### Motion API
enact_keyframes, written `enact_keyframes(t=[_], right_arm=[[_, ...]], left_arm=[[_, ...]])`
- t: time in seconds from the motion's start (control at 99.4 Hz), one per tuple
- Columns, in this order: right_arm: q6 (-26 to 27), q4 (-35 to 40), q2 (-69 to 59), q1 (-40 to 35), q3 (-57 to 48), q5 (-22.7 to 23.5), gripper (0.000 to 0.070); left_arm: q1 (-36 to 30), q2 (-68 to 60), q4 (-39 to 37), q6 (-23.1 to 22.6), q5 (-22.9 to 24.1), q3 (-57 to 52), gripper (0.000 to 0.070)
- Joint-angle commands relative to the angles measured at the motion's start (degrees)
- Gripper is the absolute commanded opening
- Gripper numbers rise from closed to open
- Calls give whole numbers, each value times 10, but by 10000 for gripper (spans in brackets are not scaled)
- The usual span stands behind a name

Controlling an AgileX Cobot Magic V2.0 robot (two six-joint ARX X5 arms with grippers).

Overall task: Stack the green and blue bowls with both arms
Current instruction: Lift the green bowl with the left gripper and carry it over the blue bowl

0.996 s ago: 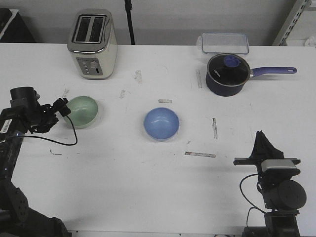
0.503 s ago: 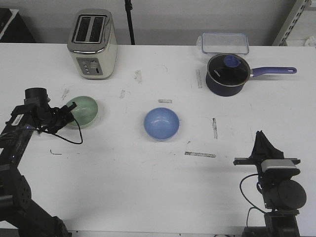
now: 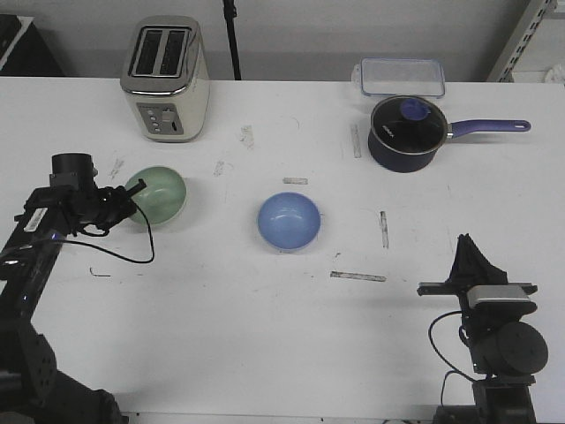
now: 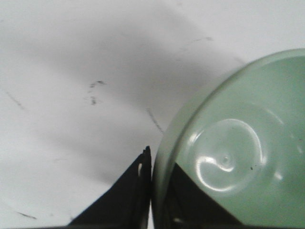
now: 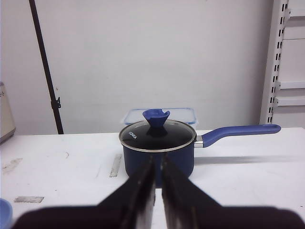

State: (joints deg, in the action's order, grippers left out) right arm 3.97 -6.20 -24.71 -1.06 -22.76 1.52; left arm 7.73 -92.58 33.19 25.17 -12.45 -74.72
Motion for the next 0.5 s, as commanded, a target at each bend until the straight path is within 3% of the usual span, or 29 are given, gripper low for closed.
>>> enact_keyframes(t=[0.0, 0.191, 0.493], right_arm=[[7, -7, 0, 0, 1, 0, 15], [7, -7, 0, 0, 1, 0, 15], [7, -6, 0, 0, 1, 0, 15]], left_arm=[[-16, 17, -3, 19, -5, -15, 1], [-91, 45, -3, 62, -7, -50, 1], [-231, 31, -44, 175, 7, -82, 2]])
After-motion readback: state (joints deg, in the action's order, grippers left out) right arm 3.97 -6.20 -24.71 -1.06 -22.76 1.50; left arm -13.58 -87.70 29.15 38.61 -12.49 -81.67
